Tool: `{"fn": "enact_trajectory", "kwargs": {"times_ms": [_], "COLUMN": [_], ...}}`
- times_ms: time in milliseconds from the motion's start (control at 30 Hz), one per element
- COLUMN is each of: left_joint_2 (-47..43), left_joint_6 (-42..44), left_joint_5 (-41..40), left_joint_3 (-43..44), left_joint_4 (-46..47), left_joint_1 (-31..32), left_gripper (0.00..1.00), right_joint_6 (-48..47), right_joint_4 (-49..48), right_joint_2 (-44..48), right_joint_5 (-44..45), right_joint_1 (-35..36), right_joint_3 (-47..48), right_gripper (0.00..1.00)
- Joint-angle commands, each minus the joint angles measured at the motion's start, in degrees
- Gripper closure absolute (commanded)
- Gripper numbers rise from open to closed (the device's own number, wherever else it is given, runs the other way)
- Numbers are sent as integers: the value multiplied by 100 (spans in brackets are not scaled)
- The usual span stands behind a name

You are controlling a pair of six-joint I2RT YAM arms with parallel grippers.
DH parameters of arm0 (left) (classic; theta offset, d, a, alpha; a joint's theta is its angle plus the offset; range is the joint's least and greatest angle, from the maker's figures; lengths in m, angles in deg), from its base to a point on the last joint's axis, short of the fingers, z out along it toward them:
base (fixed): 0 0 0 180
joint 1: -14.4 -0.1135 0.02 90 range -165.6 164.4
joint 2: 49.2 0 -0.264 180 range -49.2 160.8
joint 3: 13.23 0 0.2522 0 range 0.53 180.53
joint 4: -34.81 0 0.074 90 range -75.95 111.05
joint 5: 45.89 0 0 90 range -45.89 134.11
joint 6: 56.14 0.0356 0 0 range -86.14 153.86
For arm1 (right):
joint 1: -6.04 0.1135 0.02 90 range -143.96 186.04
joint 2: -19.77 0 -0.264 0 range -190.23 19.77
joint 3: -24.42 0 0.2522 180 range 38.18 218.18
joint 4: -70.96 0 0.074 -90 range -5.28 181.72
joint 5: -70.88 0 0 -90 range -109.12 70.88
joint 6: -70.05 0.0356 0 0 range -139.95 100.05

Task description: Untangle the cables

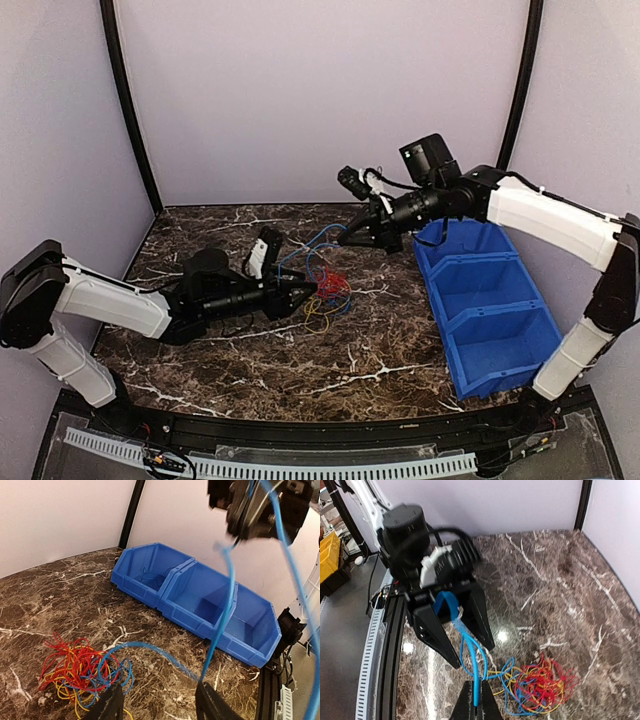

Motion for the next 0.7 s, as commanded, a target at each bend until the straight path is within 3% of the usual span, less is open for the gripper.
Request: {"fn": "enact_trajectory", "kwargs": {"times_ms": [0, 100, 267, 400, 533, 667], "left_joint_2": [-157, -14, 418, 1004, 1691, 2091], "left_joint_6": [307, 484, 1522, 1916, 1810, 1701], "left_joint_5": [-361, -368, -1069, -905, -1294, -1745], "left_joint_3": [-281, -216, 106, 671, 1264, 1467], "left_joint_4": [598, 886, 1484, 1566, 1481, 1700], "left_joint_1": [23, 48, 276, 288, 289, 279], "left_gripper": [46, 43, 39, 38, 46, 70], "right_joint_6": [-10, 43, 222, 213, 190, 122], "right_joint_4": [166, 309, 399, 502, 639, 709], "right_joint_2": [486, 480, 442, 388, 384, 497], "right_joint_5": [-33, -24, -161, -88, -52, 107], "right_joint_1": [26, 26, 25, 22, 27, 21], "right_joint_3": [624, 933, 1333, 1628, 1917, 2121], "right_gripper": [100, 100, 100, 100, 100, 100]}}
